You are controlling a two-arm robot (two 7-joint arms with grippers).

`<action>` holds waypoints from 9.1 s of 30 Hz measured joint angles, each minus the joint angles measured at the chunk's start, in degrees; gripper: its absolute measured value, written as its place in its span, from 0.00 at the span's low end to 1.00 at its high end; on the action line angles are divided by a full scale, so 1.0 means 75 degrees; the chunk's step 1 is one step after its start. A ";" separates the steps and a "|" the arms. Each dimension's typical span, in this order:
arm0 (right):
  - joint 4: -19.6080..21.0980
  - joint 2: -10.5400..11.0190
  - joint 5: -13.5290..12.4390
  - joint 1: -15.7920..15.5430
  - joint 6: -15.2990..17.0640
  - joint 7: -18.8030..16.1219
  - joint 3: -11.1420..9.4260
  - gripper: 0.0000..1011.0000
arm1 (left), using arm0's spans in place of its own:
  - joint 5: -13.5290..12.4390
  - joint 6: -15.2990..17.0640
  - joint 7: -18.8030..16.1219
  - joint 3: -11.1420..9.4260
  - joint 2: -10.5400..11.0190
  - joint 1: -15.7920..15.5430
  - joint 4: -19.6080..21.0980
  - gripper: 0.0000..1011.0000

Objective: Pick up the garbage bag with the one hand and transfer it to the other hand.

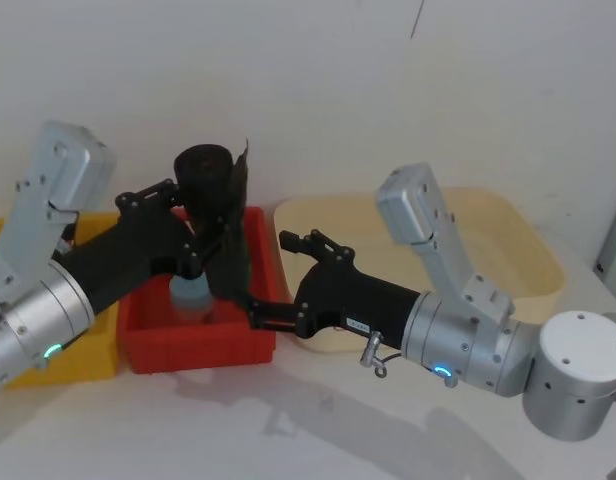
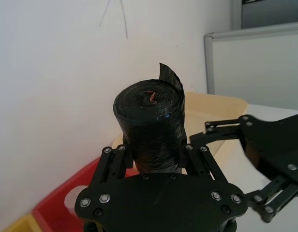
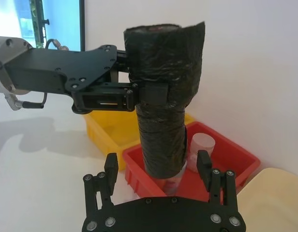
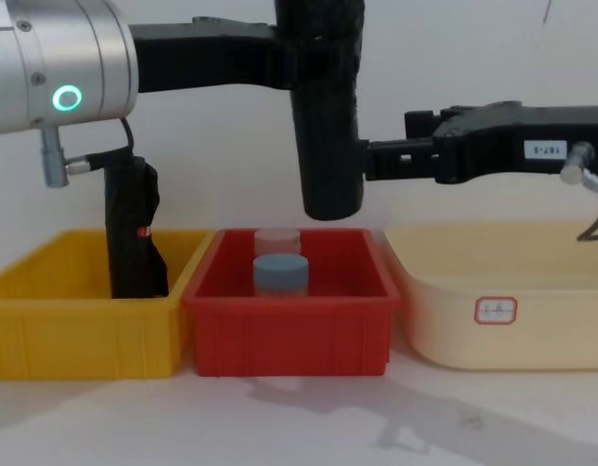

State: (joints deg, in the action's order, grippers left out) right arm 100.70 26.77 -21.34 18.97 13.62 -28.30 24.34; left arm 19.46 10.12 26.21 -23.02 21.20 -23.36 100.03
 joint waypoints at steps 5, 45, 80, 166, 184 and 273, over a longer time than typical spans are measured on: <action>-0.0076 0.0010 0.0004 0.0060 0.0013 0.0006 0.0075 0.99 | 0.0080 -0.0082 0.0071 -0.0068 -0.0041 -0.0052 -0.0048 0.46; -0.0839 -0.0191 0.0004 0.0503 -0.0181 0.0284 0.0439 0.99 | 0.0421 -0.0232 0.0225 -0.0580 -0.0202 -0.0432 -0.0500 0.46; -0.1020 -0.0385 -0.0360 0.0509 -0.0174 0.0474 0.0355 0.56 | 0.0503 -0.0227 0.0135 -0.0675 -0.0174 -0.0428 -0.0549 0.61; -0.3035 -0.0590 0.0561 0.2051 0.0441 0.1475 -0.0006 0.99 | -0.0207 -0.0287 -0.2252 0.0620 0.0485 0.1304 0.0862 0.99; -0.2590 -0.0448 0.0453 0.2042 0.0426 0.0620 0.0215 0.99 | -0.0251 -0.0272 -0.2306 0.0638 0.0485 0.1320 0.0867 0.99; -0.5964 -0.2540 0.1159 0.4007 0.1170 -0.0081 0.2255 0.99 | -0.0262 -0.0269 -0.2320 0.0638 0.0485 0.1326 0.0865 0.99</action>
State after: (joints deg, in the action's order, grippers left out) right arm 55.97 7.72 -12.65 49.03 22.39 -28.91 41.25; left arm 17.50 8.11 8.81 -18.24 24.83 -13.41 106.52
